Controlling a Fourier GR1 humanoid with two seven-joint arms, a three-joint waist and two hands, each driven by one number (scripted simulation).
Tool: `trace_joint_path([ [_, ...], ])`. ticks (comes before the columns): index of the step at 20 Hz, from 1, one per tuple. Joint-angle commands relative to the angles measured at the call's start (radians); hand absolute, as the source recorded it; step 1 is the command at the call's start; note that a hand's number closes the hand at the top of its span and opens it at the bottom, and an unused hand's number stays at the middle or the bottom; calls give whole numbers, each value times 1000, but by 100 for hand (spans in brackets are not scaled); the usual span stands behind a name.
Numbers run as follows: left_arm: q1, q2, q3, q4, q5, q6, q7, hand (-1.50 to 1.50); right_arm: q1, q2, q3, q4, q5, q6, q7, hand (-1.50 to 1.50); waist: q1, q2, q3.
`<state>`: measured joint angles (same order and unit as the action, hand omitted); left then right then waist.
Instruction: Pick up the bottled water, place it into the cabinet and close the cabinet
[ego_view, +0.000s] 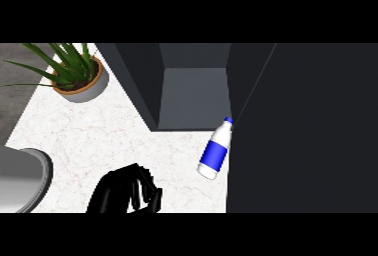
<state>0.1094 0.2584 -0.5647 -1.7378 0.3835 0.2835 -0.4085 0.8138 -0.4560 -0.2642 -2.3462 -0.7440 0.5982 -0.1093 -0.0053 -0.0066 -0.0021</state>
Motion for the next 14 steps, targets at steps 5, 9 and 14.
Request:
trace_joint_path([
  [5,118,166,121,-98,58,-95,-44,150,30,-45,55,-250,102,69,62,150,6,-4,-2],
  [9,136,228,211,-160,162,-171,-18,-150,33,-25,82,-292,92,81,37,150,-6,-5,-3],
  [14,204,262,289,-182,215,-205,-60,-150,18,-49,143,-329,135,95,60,150,-2,-10,-6],
])
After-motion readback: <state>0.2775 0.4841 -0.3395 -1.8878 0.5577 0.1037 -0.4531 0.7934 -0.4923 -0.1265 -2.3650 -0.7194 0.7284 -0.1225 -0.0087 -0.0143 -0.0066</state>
